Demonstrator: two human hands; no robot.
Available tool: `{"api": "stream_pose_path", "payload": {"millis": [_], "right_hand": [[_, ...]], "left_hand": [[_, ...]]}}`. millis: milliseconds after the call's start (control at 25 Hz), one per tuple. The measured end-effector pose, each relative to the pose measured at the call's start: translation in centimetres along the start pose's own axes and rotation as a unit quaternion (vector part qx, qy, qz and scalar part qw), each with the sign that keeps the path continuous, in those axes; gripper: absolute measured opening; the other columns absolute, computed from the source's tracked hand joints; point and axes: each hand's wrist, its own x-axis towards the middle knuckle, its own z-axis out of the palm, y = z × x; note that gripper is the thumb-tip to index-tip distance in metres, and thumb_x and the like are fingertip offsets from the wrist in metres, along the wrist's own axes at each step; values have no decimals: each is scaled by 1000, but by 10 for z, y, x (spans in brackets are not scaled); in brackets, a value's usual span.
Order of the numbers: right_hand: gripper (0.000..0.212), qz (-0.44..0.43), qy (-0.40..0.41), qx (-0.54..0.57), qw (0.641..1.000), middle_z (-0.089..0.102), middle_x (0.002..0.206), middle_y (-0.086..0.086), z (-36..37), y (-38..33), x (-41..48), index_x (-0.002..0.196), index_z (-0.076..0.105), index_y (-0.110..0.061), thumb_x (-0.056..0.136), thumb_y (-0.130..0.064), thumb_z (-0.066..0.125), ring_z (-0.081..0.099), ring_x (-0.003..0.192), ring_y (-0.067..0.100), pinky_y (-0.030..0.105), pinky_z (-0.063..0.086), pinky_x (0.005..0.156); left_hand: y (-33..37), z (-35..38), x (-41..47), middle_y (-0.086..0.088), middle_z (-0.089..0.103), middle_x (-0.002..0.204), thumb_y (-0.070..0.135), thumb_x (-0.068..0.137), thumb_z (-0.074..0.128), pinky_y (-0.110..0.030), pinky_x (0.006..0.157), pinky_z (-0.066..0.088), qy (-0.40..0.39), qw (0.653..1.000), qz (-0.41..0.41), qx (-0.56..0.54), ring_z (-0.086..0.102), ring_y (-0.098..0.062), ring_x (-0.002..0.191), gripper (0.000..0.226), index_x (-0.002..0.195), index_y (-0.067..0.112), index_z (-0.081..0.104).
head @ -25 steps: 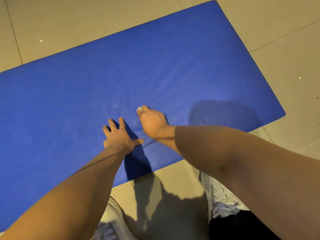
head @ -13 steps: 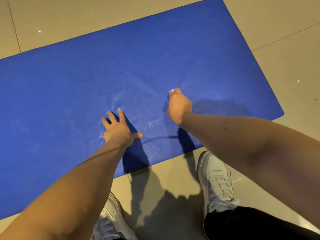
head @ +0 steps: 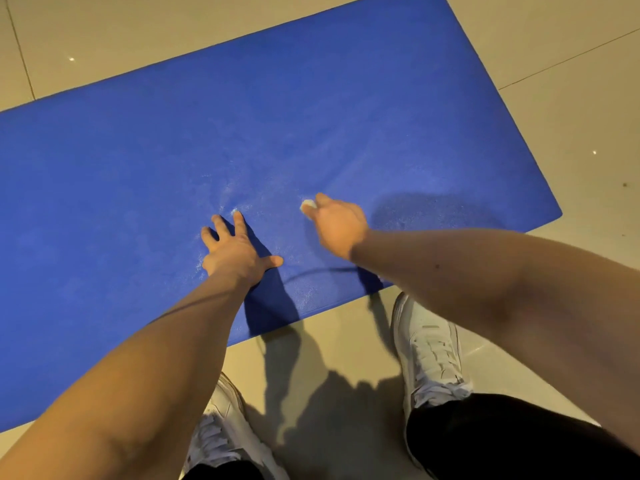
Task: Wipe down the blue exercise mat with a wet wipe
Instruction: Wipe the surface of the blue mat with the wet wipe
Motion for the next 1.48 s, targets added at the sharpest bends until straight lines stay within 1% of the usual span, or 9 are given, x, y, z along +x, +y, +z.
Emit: {"api": "stream_pose_path", "payload": {"millis": [160,280,520,720,920,1080,1280,1400,1480], "right_hand": [[40,121,-4,-33,992,45,109,6,-16,45,-7,127,49,-14,89,-2,50,46,76,29,34,32,60],[32,156,-14,-3,988,48,125,8,-11,14,-8,126,49,-8,94,-8,50,58,98,30,32,36,67],[36,59,-38,47,996,57,113,5,30,-70,-18,119,48,-11,87,-3,60,66,87,27,33,36,59],[39,-12,-18,20,1000,47,105,4,11,-36,-28,122,50,-16,86,0,51,50,74,26,32,30,58],[56,105,-17,-46,993,47,124,7,1,32,-39,144,39,-22,92,-4,49,61,95,32,34,36,64],[46,172,-2,-8,985,49,130,7,5,18,-40,137,43,-9,92,-5,50,64,100,30,32,43,69],[34,85,-28,41,995,59,110,6,43,-63,-46,118,48,-11,86,-3,55,65,84,29,32,31,56],[34,32,-30,34,998,54,110,6,30,-58,-51,119,48,-12,88,-2,52,46,70,25,29,20,48],[38,26,-23,25,999,51,112,6,19,-38,-56,124,48,-15,89,-1,49,46,73,25,29,28,56]], "left_hand": [[-1,-1,-3,-4,-13,166,81,71,65,-51,95,50,5,1000,4,3,-1,-38,151,129,159,30,-13],[-1,1,-2,-4,-12,166,82,70,66,-52,98,50,8,1000,3,6,0,-38,151,130,159,30,-13],[-3,2,-3,-4,-12,166,83,71,64,-52,98,49,13,1000,5,7,-1,-37,151,128,160,29,-13],[-6,3,-12,-1,-13,167,75,78,66,-56,104,43,2,999,11,-33,-7,-33,153,120,161,29,-8],[-11,7,-30,-1,-9,165,73,73,74,-56,102,44,-20,999,15,-29,1,-34,151,125,161,30,-5],[-13,21,-42,-1,-17,165,71,72,76,-55,99,47,-33,999,20,-25,-7,-34,152,130,160,30,-11],[-12,30,-37,-1,-19,165,71,71,76,-62,102,46,-18,999,14,-23,-9,-36,152,130,160,30,-10],[-11,31,-36,-1,-19,165,71,71,77,-62,103,45,-17,1000,12,-21,-9,-36,152,131,160,29,-11],[-11,29,-37,-1,-19,165,70,70,78,-62,104,44,-17,1000,10,-23,-9,-37,152,132,160,29,-10]]}}
